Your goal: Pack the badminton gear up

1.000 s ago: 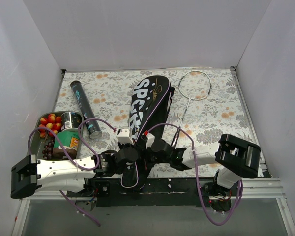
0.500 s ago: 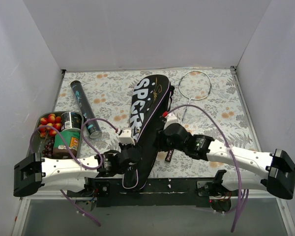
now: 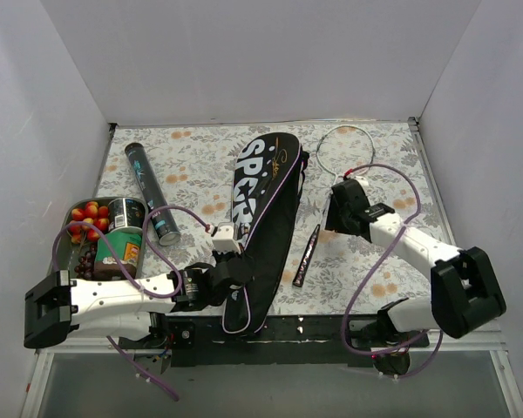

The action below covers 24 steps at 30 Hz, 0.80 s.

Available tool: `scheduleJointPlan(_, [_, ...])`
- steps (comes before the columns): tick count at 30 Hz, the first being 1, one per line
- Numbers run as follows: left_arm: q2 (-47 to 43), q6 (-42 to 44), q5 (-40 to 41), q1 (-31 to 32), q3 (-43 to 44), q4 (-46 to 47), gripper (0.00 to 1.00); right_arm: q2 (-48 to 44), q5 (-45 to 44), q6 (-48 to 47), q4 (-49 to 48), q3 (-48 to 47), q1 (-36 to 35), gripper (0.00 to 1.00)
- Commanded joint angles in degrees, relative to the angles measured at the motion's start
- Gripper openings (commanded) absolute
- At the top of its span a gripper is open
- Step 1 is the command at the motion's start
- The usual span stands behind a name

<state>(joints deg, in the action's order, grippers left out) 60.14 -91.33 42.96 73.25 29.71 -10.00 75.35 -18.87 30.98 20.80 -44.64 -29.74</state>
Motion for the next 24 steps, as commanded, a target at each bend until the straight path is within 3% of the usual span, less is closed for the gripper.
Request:
scheduleJointPlan(1, [-1.5,-1.0,1.1,0.3,3.4,0.2,0.00,5.8,2.5,-2.0,-6.1,-5.9,5.7,0.57])
scheduleJointPlan(11, [-0.4,-0.5,1.0,0.3,3.9,0.0,0.00,20.3,2.3,-4.3,-7.3,-17.7,7.9,0.57])
scheduleJointPlan(19, [-1.0,0.8,1.2,0.2,3.8,0.1,0.00,26.9,2.1,-2.9,-7.4,-20.3,8.4,0.56])
scheduleJointPlan(24, [-1.6,1.2,1.4,0.2,3.5,0.1,0.00,29.1,2.3,-2.7,-7.1,-20.9,8.4,0.50])
